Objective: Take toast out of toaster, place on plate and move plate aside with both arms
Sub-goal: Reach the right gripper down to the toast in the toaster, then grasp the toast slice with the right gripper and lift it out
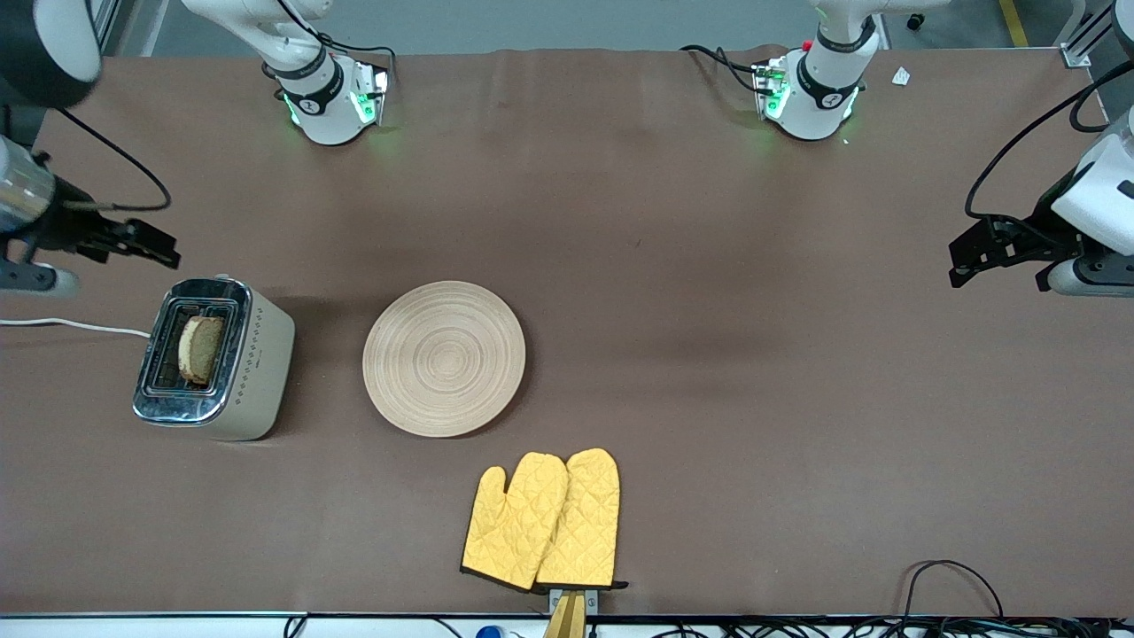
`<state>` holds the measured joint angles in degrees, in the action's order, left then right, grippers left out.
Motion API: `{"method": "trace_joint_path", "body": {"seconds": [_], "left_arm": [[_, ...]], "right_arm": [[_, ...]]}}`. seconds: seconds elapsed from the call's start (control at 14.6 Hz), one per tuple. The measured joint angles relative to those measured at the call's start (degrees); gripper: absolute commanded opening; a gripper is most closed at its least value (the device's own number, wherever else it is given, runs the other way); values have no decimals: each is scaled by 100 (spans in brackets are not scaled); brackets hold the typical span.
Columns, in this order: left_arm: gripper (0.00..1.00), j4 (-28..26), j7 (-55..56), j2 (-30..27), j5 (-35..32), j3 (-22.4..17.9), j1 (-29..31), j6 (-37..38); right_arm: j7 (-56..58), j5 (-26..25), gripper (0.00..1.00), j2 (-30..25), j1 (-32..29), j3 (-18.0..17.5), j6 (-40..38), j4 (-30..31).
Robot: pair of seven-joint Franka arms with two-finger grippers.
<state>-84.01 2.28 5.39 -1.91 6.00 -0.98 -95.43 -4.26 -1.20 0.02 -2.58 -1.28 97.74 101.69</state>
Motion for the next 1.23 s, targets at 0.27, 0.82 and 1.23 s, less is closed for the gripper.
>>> {"method": "trace_joint_path", "body": {"seconds": [0.27,0.82,1.23], "left_arm": [[100,-4,0,4,0,33,0,0],[100,-6,0,5,0,39,0,0],[100,-6,0,5,0,38,8,0]], "right_arm": [[10,-4,100,229,-6,13,751,543],[517,-22,84,1198,-392,71,1736,655],[539,-121,6,1342,-379,44,1809,655]]}}
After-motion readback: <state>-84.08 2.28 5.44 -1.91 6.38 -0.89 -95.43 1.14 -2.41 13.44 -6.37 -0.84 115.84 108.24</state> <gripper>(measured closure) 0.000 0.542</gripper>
